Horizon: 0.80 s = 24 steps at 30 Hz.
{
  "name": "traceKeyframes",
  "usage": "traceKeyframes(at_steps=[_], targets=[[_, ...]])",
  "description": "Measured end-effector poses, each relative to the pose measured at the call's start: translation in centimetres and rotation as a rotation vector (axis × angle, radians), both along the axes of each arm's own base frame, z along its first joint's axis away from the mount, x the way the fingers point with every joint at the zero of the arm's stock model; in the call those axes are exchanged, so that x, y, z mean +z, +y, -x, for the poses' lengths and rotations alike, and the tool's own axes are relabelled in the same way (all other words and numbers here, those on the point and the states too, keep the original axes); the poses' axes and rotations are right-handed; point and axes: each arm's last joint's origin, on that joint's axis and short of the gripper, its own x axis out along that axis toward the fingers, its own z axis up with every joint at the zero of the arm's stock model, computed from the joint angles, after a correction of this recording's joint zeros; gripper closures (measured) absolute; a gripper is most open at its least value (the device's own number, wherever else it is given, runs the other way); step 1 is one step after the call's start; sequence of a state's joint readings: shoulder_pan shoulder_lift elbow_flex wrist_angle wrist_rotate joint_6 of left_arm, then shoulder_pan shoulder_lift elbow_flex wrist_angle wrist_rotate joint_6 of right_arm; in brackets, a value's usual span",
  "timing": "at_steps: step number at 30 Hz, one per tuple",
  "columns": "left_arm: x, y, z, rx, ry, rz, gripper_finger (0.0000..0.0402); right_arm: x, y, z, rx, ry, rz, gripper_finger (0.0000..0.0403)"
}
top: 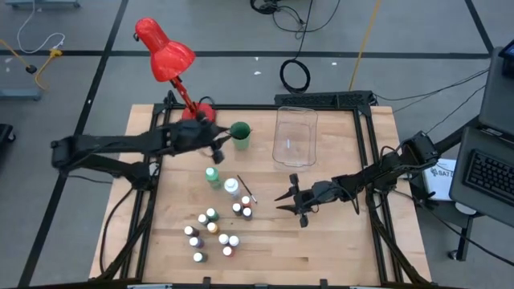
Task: Pick & Place Paint Supplies
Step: Put the silver paintbrush into the green cup
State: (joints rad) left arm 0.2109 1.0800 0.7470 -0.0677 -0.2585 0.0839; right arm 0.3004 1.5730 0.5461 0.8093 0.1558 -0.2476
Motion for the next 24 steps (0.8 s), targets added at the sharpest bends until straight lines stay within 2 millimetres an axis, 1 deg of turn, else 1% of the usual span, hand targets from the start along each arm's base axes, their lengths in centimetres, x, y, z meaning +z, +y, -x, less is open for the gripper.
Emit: traceKeyframes(at_steps=[1,3,5,8,9,13,15,17,20,24], targets=[[0.1,-0.8,0.9,-0.007,0.002,0.000,0.0287,0.0,0.0,0.0,-0.002,0.002,-0.006,0.0293],[-0.5,-2.2,2.6,0.006,-0.028,-0.025,0.0304,-0.1,0.0,0.0,-0.008,0.013,-0.023,0.0294],[-1.7,-3.1,4.2,0.026,-0.086,-0.057,0.0332,-0.3,0.0,0.1,-0.014,0.033,-0.036,0.0296],[-4.0,-3.8,6.0,0.021,-0.201,-0.067,0.0385,-0.3,-0.1,0.1,-0.046,0.042,-0.080,0.0296],[-4.8,-4.0,6.5,0.012,-0.242,-0.067,0.0393,-0.3,-0.2,0.0,-0.074,0.039,-0.092,0.0296],[-7.8,-4.3,7.9,-0.012,-0.381,-0.074,0.0378,-1.2,-0.2,-1.1,-0.169,0.067,-0.113,0.0296],[-9.0,-4.4,8.3,-0.020,-0.415,-0.078,0.0372,-1.4,0.2,-2.4,-0.175,0.074,-0.134,0.0296],[-10.1,-4.4,8.7,-0.031,-0.394,-0.107,0.0370,-1.9,0.7,-3.8,-0.188,0.092,-0.134,0.0296],[-10.1,-4.4,8.9,-0.030,-0.400,-0.155,0.0369,-3.3,1.2,-5.4,-0.251,0.129,-0.104,0.0296],[-10.0,-4.4,8.9,-0.031,-0.408,-0.159,0.0369,-4.5,1.6,-6.9,-0.304,0.141,-0.147,0.0291]])
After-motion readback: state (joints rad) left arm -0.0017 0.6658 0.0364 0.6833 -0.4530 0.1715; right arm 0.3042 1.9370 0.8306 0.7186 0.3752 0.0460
